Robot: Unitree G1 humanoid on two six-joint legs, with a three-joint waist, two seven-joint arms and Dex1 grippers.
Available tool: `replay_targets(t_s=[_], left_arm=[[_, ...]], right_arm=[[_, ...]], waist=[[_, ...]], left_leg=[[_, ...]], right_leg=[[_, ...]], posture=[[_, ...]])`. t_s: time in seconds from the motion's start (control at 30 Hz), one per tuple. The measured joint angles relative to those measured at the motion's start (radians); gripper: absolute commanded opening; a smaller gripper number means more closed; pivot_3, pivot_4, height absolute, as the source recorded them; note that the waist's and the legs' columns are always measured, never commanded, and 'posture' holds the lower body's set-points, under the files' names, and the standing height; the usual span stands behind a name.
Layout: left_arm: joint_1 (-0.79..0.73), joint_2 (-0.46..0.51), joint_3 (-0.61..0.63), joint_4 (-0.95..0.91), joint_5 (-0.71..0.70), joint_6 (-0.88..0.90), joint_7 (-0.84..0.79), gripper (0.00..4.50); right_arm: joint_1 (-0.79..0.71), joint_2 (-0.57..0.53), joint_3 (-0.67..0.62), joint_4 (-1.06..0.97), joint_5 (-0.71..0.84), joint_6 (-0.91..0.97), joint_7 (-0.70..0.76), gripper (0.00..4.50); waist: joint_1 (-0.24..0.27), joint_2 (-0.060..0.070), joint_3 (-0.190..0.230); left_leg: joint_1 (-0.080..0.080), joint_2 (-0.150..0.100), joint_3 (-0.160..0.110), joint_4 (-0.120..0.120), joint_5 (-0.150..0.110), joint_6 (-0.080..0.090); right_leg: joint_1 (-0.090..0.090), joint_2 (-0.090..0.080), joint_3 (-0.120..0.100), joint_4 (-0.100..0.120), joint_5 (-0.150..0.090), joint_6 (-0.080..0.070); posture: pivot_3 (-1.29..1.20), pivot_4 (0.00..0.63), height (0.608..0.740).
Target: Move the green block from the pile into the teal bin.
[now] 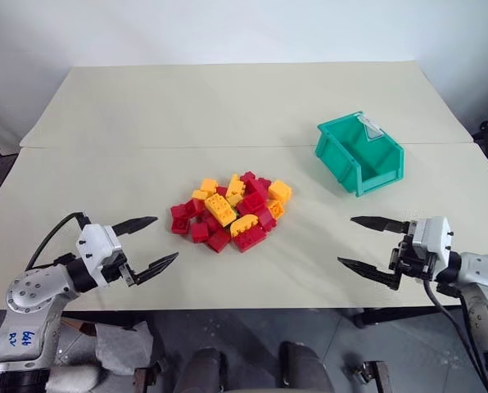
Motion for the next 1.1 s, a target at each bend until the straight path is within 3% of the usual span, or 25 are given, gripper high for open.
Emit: replay_targets(t_s=[0.17,0.27,0.47,0.63,0.93,1.1], left_arm=[[-0.011,0.005,0.0,-0.003,-0.028,0.039,-0.002,4.5],[0.007,0.003,0.019,-0.006,-0.087,0.06,-0.02,4.5],[0.082,-0.017,0.09,-0.003,-0.103,0.049,-0.002,4.5],[0.159,-0.062,0.135,-0.004,-0.104,0.037,0.033,4.5],[0.254,-0.153,0.125,-0.098,-0.102,0.026,0.115,4.5],[0.244,-0.167,0.11,-0.127,-0.1,0.032,0.153,4.5]], right_arm=[[-0.024,0.024,0.022,0.001,-0.005,0.008,-0.011,4.49],[-0.06,0.047,0.072,-0.024,0.019,0.079,-0.03,3.94],[-0.201,0.09,0.193,-0.113,0.035,0.213,-0.08,1.84],[-0.327,0.162,0.337,-0.114,-0.043,0.275,-0.124,0.16],[-0.595,0.398,0.559,0.041,-0.191,0.386,-0.224,0.04],[-0.702,0.496,0.608,0.208,-0.29,0.369,-0.28,0.04]], waist=[[-0.001,0.0,0.0],[-0.007,0.0,0.0],[-0.003,0.0,0.0],[-0.003,0.0,0.0],[-0.007,-0.001,0.0],[-0.01,-0.001,-0.001]], left_leg=[[0.0,0.0,0.0,0.0,0.0,0.0],[0.0,0.003,0.0,0.0,0.0,0.0],[0.0,0.005,0.0,0.0,0.0,0.0],[0.0,0.005,-0.001,0.0,0.0,0.0],[-0.001,0.006,-0.002,0.0,-0.001,-0.002],[-0.001,0.005,-0.001,0.0,-0.001,-0.002]], right_leg=[[0.0,0.0,0.0,0.001,0.0,0.0],[-0.001,0.0,0.0,0.001,0.0,0.0],[-0.001,0.0,-0.001,0.0,0.0,-0.001],[-0.001,0.0,-0.001,0.0,0.0,-0.001],[-0.003,0.0,-0.002,0.003,0.001,-0.002],[-0.003,0.0,-0.004,0.004,0.001,-0.003]], posture=[[0.0,0.15,0.74],[0.0,0.15,0.74],[0.0,0.15,0.74],[0.0,0.15,0.74],[0.0,0.15,0.74],[0.0,0.15,0.74]])
